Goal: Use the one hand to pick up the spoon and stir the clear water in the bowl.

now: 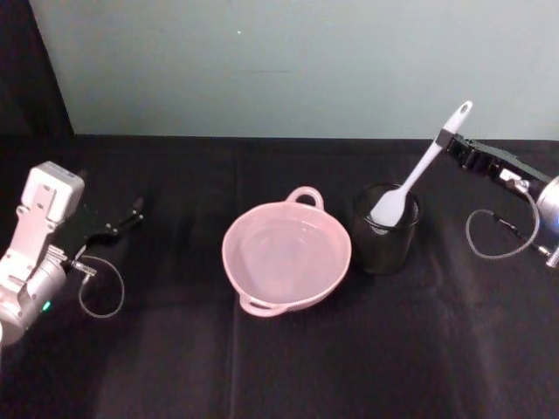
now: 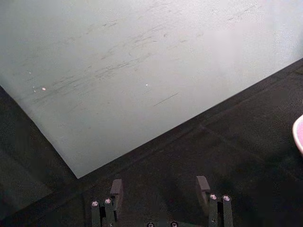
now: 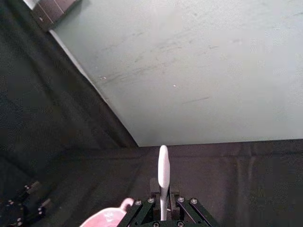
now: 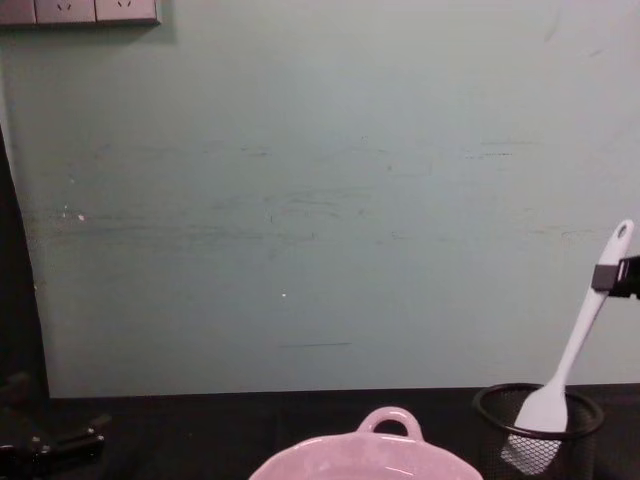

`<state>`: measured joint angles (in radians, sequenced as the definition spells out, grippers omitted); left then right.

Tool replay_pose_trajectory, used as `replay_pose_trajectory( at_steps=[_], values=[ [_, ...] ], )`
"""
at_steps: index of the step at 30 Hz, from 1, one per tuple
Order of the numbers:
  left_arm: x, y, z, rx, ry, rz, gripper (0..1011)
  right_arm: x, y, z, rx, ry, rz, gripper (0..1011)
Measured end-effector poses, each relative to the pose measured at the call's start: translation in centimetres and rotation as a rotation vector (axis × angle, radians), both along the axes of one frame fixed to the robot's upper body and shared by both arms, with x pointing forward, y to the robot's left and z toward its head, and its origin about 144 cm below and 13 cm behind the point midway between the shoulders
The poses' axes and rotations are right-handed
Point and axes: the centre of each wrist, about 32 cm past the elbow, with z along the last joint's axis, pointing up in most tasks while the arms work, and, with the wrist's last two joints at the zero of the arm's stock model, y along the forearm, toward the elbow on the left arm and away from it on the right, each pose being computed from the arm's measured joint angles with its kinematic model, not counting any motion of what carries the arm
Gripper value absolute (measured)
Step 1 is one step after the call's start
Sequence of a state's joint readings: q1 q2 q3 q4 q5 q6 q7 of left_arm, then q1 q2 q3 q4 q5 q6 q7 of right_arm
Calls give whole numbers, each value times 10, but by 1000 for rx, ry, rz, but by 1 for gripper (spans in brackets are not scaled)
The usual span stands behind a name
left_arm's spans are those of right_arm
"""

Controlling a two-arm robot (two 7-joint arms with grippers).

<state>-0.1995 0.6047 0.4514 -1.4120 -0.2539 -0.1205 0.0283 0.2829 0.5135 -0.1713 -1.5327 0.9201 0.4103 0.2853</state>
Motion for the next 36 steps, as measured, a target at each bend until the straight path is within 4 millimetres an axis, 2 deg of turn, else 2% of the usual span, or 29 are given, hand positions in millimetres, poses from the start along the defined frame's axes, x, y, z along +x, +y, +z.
replay_pose_trajectory(
  at_steps=[13, 36],
  values=[
    [0, 0, 0, 0, 0, 0, 1011, 4, 7, -18, -14, 36, 7, 111],
    [0, 0, 0, 0, 0, 0, 1011, 2, 9, -30, -2, 67, 13, 110]
  ],
)
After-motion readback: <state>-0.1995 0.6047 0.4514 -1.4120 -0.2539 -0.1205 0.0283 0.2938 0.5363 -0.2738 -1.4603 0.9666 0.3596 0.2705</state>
